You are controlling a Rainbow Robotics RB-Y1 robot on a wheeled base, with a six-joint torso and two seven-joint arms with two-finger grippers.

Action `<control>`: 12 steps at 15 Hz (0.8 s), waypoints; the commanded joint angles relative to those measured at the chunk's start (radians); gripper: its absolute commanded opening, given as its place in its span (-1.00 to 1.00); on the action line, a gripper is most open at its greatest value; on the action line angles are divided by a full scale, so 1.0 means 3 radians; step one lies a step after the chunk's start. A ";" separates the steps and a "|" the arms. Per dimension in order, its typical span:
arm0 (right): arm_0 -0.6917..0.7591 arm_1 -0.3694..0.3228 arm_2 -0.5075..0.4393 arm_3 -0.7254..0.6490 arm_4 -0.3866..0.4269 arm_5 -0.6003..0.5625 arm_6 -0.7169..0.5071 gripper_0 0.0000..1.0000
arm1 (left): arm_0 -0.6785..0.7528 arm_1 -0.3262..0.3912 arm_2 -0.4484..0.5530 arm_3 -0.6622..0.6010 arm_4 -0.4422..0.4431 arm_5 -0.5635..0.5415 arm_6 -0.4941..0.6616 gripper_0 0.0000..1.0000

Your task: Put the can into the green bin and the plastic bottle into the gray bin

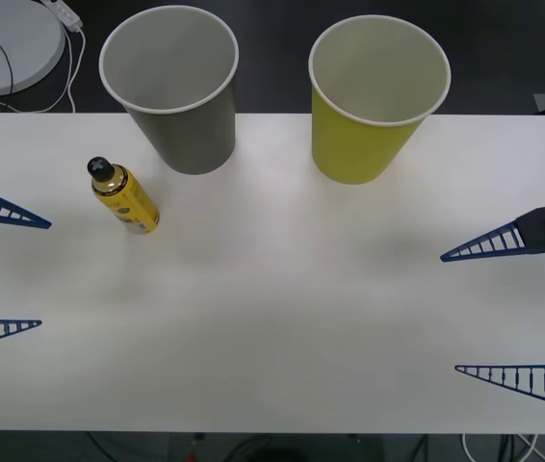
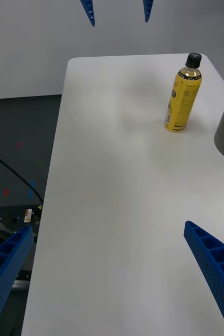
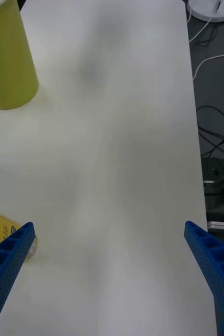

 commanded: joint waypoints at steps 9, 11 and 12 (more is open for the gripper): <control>0.0000 0.0000 0.0000 0.0000 0.0000 0.0000 0.0000 1.00 | 0.0092 0.0245 -0.0358 0.0486 0.0460 0.0230 -0.0220 1.00; 0.0000 0.0000 0.0000 0.0000 0.0000 0.0000 0.0000 1.00 | 0.0087 0.0399 -0.0573 0.0655 0.0609 0.0578 -0.0261 1.00; 0.0000 0.0000 0.0000 0.0000 0.0000 0.0000 0.0000 1.00 | 0.0092 0.0424 -0.0660 0.0680 0.0619 0.0736 -0.0271 1.00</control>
